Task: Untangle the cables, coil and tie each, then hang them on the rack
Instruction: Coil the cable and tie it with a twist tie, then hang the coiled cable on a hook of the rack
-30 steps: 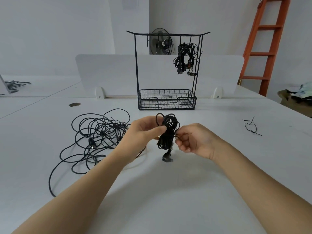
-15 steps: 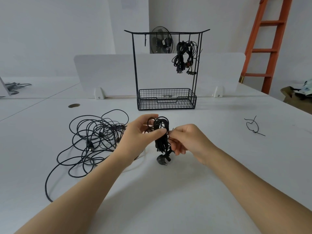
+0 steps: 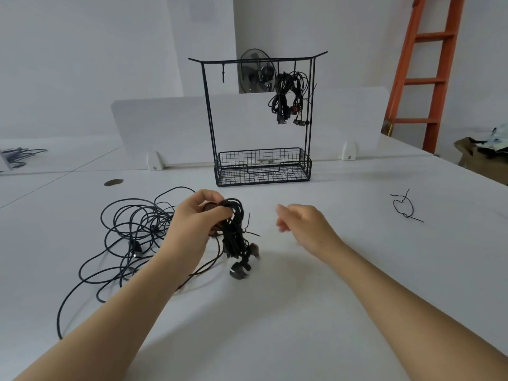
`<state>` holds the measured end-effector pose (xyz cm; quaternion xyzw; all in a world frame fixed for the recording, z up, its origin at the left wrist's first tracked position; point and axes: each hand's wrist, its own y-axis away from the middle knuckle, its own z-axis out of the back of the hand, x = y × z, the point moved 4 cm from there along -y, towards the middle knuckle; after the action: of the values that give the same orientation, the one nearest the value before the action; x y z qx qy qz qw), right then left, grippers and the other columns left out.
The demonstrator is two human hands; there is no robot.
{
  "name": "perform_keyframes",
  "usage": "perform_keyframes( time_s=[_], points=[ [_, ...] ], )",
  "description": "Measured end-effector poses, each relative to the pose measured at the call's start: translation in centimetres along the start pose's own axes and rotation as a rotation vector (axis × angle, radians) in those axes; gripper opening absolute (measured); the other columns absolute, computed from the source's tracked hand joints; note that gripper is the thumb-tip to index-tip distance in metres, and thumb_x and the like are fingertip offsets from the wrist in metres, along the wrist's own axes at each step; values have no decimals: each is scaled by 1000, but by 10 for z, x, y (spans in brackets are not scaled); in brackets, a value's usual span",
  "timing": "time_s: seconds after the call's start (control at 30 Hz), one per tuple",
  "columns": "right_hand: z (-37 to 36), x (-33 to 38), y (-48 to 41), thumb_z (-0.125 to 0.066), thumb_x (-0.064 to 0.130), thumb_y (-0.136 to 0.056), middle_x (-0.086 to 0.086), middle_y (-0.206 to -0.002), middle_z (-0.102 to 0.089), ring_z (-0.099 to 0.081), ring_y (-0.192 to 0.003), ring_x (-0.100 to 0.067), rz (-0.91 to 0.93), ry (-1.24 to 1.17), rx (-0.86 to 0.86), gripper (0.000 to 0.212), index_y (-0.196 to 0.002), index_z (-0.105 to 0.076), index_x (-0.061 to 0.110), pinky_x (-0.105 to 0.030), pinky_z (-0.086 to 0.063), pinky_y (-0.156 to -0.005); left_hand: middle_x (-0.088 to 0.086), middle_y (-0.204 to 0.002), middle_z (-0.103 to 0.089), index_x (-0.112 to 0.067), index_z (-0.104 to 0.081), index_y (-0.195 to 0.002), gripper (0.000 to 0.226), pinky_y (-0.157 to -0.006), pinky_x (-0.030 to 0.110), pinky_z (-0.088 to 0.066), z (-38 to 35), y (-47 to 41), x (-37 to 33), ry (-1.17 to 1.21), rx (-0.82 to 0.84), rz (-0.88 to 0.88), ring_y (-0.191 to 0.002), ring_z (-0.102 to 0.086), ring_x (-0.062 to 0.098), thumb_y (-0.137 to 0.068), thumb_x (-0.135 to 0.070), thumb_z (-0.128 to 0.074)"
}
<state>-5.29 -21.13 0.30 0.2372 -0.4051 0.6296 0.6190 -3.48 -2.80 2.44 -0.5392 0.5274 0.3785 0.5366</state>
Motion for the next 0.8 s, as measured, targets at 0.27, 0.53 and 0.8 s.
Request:
perform_keyframes(
  time_s=[0.27, 0.53, 0.8],
  points=[
    [11, -53, -35, -32, 44, -96, -1, -138, -38, -26, -132, -17, 70, 734, 38, 42, -128, -48, 20, -32, -24, -103, -1, -62, -66, -18, -76, -64, 40, -59, 21, -51, -4, -7, -4, 155, 48, -61, -57, -59, 10, -80, 9, -52],
    [27, -70, -69, -35, 43, -96, 4, -149, -26, -20, -137, -14, 117, 685, 253, 48, -139, -34, 24, -27, -16, -109, 0, -58, -68, -14, -75, -59, 17, -59, 20, -56, -21, -50, -35, -85, 160, -9, -53, -64, 8, -61, -7, -60],
    [30, -79, -82, -39, 38, -95, 7, -138, -40, -32, -129, -13, 198, 647, 209, 37, -126, -48, 21, -26, -24, -103, -2, -65, -67, -11, -67, -77, 18, -55, 18, -51, -67, -158, -92, -259, 144, -71, -61, -60, 7, -86, -1, -57]
  ],
)
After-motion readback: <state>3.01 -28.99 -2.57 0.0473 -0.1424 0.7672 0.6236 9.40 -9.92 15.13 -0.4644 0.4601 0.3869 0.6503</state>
